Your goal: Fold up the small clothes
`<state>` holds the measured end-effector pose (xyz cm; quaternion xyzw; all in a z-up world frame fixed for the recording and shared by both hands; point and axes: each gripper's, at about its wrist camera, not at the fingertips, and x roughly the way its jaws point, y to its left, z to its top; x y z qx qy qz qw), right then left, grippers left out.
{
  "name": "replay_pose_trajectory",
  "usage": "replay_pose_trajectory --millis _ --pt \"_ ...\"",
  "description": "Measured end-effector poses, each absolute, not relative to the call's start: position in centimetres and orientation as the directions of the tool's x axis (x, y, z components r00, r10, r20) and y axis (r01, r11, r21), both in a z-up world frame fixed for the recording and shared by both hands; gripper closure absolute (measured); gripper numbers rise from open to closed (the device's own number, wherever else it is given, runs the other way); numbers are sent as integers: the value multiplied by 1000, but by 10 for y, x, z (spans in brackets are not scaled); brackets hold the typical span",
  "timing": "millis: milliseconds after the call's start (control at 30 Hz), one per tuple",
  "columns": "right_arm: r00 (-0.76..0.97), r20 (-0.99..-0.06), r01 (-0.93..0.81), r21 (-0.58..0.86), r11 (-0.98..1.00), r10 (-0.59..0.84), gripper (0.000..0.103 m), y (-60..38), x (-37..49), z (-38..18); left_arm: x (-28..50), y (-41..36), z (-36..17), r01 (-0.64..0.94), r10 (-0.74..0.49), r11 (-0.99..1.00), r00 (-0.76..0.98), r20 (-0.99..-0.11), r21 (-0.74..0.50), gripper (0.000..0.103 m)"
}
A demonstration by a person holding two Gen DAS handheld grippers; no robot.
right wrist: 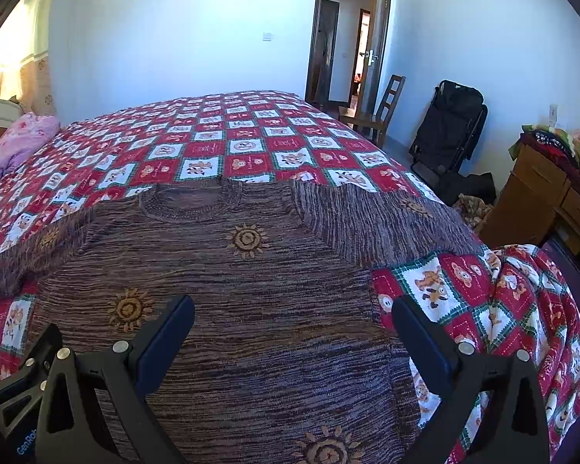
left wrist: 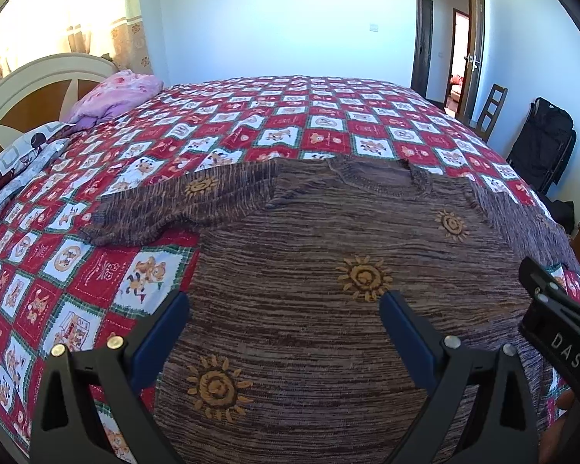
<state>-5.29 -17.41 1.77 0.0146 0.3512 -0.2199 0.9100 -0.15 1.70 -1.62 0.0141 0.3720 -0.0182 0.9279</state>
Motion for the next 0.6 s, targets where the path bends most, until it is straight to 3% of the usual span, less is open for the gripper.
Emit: replay_pose_trajectory --millis 600 --pt "639 -664 406 -137 903 -388 1 -177 -48 11 3 15 -24 49 -20 999 707 -707 21 2"
